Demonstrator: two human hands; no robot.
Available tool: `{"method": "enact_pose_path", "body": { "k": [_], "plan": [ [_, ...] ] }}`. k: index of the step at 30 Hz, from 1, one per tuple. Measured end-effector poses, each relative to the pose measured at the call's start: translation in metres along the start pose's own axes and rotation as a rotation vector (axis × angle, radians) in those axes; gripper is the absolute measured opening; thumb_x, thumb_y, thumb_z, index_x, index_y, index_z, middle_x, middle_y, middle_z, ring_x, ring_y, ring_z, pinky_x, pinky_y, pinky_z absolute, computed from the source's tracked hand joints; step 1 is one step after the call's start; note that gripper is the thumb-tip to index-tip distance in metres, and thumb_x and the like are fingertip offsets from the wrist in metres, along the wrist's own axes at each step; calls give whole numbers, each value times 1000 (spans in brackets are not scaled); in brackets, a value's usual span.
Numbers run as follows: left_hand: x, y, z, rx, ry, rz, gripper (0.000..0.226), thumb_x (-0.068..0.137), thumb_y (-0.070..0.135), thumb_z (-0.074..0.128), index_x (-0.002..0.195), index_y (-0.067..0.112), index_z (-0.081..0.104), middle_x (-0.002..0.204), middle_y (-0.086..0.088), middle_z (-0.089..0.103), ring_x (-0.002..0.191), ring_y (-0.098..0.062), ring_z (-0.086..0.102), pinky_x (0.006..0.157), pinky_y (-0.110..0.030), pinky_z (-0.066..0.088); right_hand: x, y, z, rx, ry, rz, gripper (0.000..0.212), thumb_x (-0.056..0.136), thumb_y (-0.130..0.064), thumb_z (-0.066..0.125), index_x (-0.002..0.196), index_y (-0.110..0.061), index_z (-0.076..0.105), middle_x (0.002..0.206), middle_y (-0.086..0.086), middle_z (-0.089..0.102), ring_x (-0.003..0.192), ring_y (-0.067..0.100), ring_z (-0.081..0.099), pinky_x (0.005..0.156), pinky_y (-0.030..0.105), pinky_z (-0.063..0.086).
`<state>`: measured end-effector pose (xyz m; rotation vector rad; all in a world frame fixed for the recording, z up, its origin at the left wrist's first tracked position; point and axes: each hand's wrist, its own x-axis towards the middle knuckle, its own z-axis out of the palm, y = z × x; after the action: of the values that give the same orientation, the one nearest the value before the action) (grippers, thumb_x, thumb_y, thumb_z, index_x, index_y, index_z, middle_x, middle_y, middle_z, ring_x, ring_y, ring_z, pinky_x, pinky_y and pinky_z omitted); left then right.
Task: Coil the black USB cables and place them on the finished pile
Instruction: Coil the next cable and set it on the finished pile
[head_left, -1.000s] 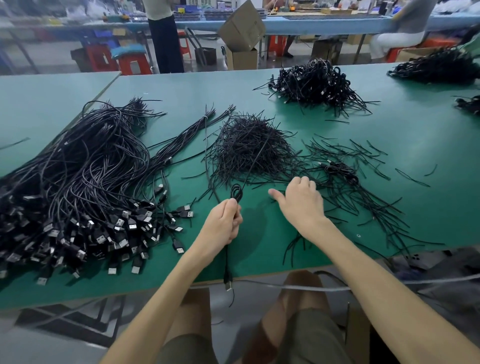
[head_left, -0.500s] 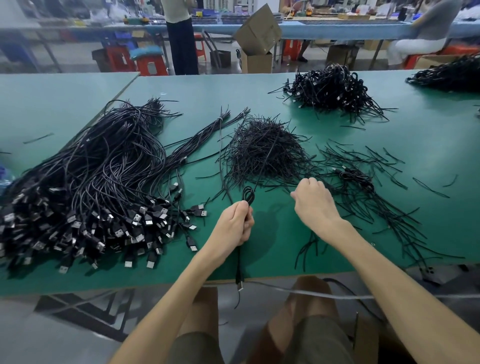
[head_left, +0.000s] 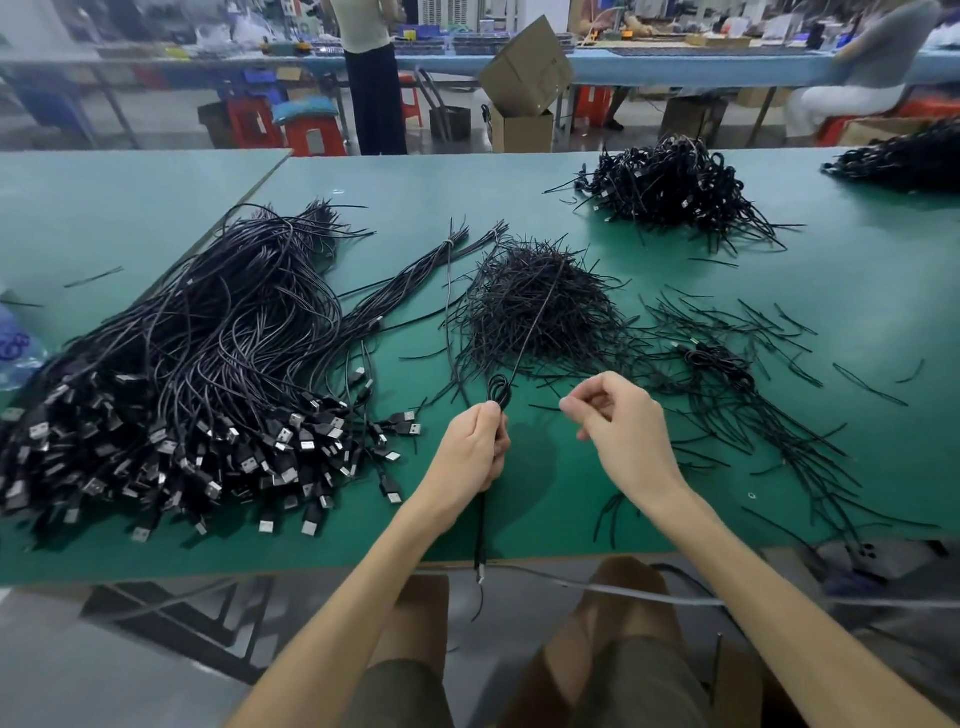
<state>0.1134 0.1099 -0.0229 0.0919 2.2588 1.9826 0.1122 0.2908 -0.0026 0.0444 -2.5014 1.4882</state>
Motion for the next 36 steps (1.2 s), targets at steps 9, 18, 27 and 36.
{"method": "enact_pose_path", "body": {
  "k": [9,18,27,36],
  "plan": [
    [4,-9,5,210,-5,43,35,105,28,35,72,18,40,52,12,39,46,-12,33,48,-30,30,-19,-8,25,408,-138,199,21,88,-16,78,93,-5,61,72,5,71,56,13,62,51,24,46],
    [-6,-3,4,61,-137,72,37,111,24,35,76,14,41,59,9,35,46,-5,28,43,-16,27,-12,-4,26,643,-168,363,23,86,-13,80,93,-3,60,69,3,67,57,13,58,54,24,47],
    [-7,-2,6,42,-108,72,51,112,39,31,66,17,41,55,11,34,45,-6,25,43,-16,23,-11,-3,24,642,-226,324,28,85,-11,81,90,-9,54,66,0,65,56,12,60,52,22,47],
    [-5,-2,-3,-95,-99,15,52,109,41,36,60,24,43,56,4,27,46,-12,18,40,-18,17,-18,-2,17,691,-357,286,34,87,-4,77,113,-7,57,85,7,72,68,19,65,60,23,52]
  ]
}}
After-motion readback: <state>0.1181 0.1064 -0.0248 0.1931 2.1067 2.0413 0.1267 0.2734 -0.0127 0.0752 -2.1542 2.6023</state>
